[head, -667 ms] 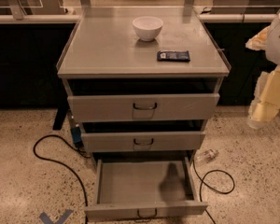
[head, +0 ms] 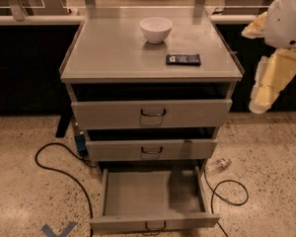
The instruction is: Place rxbar blueberry into bottom drawer
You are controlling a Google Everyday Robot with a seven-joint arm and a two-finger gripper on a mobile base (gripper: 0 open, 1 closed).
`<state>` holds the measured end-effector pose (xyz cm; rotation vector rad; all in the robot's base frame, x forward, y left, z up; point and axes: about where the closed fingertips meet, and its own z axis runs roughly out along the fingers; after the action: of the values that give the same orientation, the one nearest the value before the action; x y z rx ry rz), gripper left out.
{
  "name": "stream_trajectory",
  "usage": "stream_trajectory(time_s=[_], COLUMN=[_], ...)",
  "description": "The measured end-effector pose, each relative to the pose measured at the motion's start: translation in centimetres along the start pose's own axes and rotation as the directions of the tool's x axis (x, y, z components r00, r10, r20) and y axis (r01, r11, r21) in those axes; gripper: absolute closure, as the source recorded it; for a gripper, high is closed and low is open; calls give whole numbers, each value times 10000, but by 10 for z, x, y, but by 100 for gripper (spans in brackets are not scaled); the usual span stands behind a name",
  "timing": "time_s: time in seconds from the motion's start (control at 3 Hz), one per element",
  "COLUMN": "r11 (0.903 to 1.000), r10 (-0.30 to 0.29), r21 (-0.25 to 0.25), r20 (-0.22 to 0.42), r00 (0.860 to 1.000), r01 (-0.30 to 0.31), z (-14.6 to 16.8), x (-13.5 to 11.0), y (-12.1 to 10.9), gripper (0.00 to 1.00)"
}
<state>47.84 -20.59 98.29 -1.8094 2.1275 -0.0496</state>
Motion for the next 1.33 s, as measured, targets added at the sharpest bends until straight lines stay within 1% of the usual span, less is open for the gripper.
stream_trajectory(time_s=[0.33, 0.67, 1.0, 1.33], r11=[9946, 9906, 9917, 9917], r10=[-778, -1228, -1278, -1278], r21=[-642, -444, 357, 359], r20=[621, 1237, 1526, 1528], r00=[9950, 9847, 9800, 9800], r01=[818, 1291, 1237, 1237], z=[24, 25, 15, 15], x=[-22, -43, -53, -53], y=[-47, -88, -110, -110], gripper=[0, 0, 0, 0])
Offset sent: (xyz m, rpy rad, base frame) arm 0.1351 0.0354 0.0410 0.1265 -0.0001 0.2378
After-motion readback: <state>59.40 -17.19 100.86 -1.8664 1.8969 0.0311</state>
